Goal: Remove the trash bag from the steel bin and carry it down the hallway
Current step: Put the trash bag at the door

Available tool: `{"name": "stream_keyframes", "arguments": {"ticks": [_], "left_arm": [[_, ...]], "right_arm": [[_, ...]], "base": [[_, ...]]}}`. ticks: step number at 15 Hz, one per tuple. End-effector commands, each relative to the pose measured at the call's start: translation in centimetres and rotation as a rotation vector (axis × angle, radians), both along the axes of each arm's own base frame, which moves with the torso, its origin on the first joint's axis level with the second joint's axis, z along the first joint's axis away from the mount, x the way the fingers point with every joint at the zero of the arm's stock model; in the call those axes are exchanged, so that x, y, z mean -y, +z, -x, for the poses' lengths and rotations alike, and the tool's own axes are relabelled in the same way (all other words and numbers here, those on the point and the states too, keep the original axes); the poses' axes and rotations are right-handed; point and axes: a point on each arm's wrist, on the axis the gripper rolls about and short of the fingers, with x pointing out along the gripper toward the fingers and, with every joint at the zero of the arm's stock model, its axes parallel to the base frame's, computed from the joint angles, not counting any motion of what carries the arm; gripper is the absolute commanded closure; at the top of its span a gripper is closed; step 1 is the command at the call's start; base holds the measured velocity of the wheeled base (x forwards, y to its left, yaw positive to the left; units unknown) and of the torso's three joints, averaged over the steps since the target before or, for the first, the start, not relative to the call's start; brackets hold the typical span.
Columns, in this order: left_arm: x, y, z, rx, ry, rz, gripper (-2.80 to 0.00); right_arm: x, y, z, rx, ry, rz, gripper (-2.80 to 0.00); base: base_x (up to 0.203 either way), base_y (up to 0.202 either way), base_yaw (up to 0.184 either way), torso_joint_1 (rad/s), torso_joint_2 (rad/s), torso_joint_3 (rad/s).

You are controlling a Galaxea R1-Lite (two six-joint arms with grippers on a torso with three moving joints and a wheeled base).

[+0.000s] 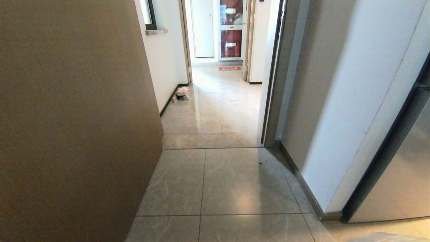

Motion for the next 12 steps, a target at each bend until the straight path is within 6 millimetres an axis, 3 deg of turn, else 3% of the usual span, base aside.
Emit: {"name": "stream_keyframes", "arguments": {"ticks": [1, 12], "left_arm": [[0.0, -0.08, -0.03, -0.003, 0.001, 0.001, 0.0], [0.0, -0.08, -0.03, -0.003, 0.001, 0.003, 0.0]], "right_arm": [[0.0, -0.04, -0.01, -0.001, -0.001, 0.0, 0.0], [0.0, -0.05, -0.01, -0.002, -0.001, 0.0, 0.0]], "base": [[0.196, 0.0, -0.003, 0.003, 0.0, 0.003], [0.193, 0.0, 0.001, 0.002, 0.0, 0.002]]}}
